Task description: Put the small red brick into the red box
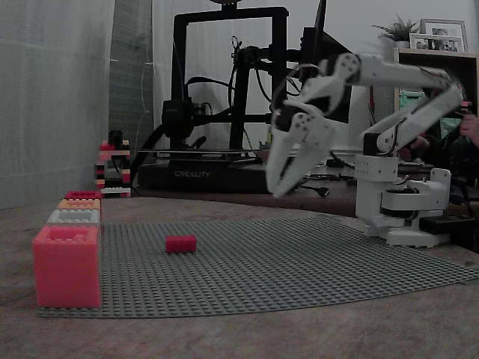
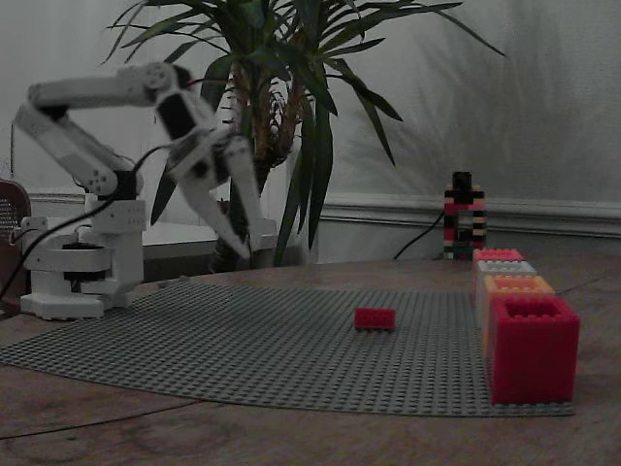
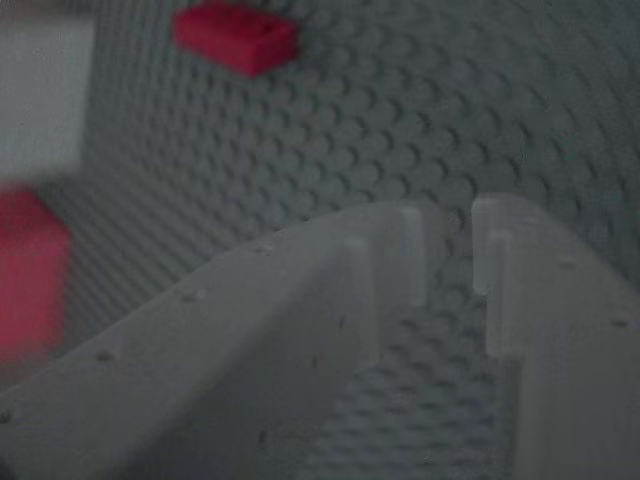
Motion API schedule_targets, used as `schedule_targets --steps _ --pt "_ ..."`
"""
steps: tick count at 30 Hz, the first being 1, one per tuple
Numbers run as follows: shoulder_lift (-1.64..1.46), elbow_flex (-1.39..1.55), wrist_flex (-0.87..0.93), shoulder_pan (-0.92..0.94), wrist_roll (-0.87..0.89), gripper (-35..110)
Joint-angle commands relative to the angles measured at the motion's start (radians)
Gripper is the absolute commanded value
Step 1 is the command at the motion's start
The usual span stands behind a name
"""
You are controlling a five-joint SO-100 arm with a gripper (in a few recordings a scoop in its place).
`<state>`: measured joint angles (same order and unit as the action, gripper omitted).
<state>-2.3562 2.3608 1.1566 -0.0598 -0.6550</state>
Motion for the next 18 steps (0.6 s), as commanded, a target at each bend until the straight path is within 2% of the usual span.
schedule_targets --steps 1,6,11,18 --pt "0.222 -0.219 -0.017 0.005 -0.324 0" --pt "0.465 -0.405 -0.041 0.003 -0.497 2" --pt "0.68 -0.606 -0.038 0.003 -0.594 14" --pt "0.839 -0.818 0.034 0.003 -0.626 28"
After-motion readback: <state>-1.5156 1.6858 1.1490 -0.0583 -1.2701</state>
